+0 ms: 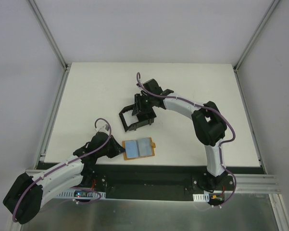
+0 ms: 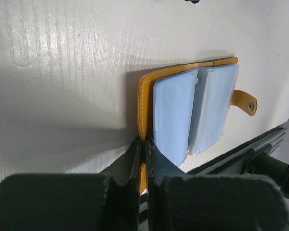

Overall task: Put the credit cards into the card holder
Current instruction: Pick up the credit card from the storage box.

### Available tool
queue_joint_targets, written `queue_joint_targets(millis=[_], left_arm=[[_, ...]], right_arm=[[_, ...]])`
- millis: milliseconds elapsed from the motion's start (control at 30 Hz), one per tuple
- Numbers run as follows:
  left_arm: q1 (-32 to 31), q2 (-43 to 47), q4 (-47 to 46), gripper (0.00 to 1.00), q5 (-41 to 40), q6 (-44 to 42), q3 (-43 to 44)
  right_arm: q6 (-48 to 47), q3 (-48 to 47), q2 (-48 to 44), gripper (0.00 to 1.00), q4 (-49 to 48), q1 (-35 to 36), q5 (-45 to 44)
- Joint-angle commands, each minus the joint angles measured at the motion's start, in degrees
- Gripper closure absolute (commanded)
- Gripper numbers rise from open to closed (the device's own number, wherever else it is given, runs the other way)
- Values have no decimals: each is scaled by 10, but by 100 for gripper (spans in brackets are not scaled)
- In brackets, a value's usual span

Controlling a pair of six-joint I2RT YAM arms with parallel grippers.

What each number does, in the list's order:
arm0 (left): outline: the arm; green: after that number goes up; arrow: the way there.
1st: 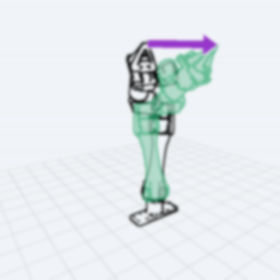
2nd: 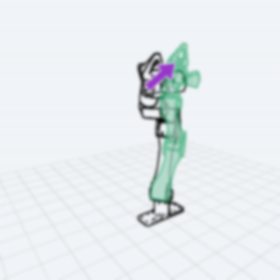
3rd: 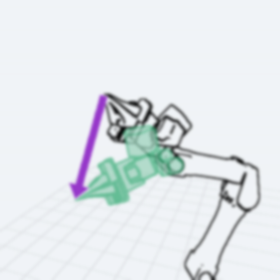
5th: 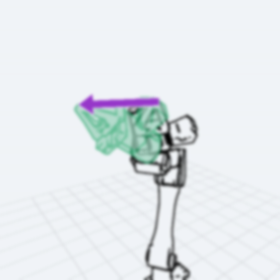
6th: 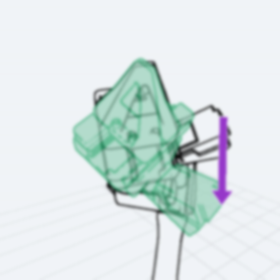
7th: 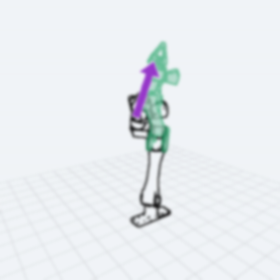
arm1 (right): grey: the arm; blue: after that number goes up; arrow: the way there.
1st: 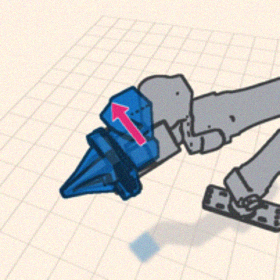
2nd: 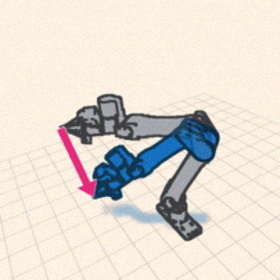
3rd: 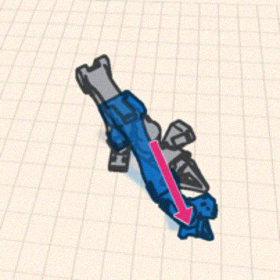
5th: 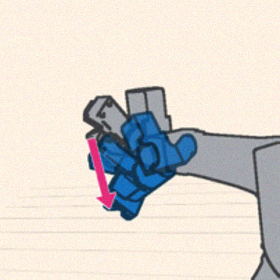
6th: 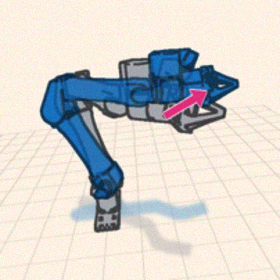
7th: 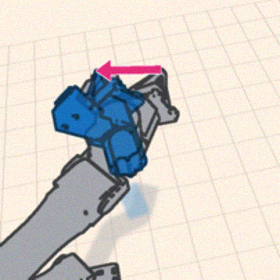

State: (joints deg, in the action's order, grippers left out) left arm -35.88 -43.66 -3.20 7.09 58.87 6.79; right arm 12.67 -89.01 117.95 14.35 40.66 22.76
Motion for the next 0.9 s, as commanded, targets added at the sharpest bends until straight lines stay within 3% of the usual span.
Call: queue_joint_targets(millis=[0, 500, 867], left_arm=[[7, -4, -8, 100, 5, -17, -1], [8, -5, -9, 100, 5, -17, -1], [8, 2, -9, 100, 5, -11, -7]], right_arm=[[3, 2, -39, 66, -3, 1, 8], [-3, 2, -59, 85, 7, -7, -3], [-40, -19, -65, 100, 63, -8, -87]])
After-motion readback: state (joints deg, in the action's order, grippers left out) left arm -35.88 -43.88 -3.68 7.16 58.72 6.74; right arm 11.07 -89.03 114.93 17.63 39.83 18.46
